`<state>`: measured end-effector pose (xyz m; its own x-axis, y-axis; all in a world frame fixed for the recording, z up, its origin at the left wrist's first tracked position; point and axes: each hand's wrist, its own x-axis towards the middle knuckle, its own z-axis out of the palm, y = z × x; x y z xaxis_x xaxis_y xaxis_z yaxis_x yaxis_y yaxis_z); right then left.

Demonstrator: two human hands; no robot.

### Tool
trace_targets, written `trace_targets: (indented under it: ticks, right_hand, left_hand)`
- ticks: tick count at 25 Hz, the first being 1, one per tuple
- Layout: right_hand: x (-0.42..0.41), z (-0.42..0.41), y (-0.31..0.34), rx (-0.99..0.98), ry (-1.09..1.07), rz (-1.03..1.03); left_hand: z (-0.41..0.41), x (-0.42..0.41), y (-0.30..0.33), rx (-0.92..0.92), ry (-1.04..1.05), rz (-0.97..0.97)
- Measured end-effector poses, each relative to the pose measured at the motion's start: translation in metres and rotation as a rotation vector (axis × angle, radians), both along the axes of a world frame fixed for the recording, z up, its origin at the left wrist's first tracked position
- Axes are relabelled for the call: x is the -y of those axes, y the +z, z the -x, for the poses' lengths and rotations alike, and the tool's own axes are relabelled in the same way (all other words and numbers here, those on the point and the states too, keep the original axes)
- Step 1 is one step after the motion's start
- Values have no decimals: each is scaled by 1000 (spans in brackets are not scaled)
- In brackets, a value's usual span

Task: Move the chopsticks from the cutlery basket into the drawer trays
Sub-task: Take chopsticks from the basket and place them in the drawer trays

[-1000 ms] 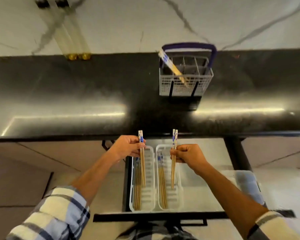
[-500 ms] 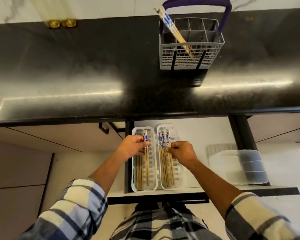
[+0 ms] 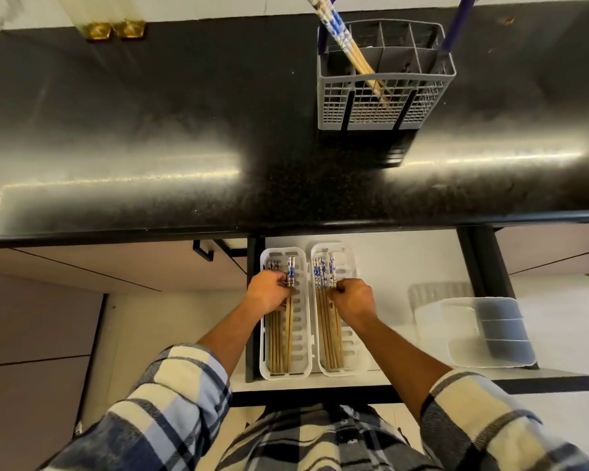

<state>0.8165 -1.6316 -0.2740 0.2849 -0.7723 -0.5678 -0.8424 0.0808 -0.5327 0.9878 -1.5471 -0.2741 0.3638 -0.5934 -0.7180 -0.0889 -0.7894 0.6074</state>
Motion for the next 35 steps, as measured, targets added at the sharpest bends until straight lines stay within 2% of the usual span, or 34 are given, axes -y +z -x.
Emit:
trace_targets:
  ticks: [3, 7, 14, 19, 30, 35]
  right_hand:
    - [-2, -9, -3, -74, -30, 11]
    - [-4, -23, -4, -144, -71, 9]
    - [-9, -30, -8, -189, -118, -11]
    - [-6, -28, -5, -208, -91, 4]
    - [-12, -25, 3, -291, 141, 107]
    - [-16, -20, 2, -276, 174, 131]
  left_hand:
    - [3, 6, -7, 120, -40, -77]
    - [10, 21, -9, 377, -259, -232]
    - [19, 30, -14, 562, -415, -416]
    - [21, 37, -15, 589, -437, -454]
    - [26, 28, -7, 679, -509, -389]
    - [35, 18, -5, 707, -589, -370]
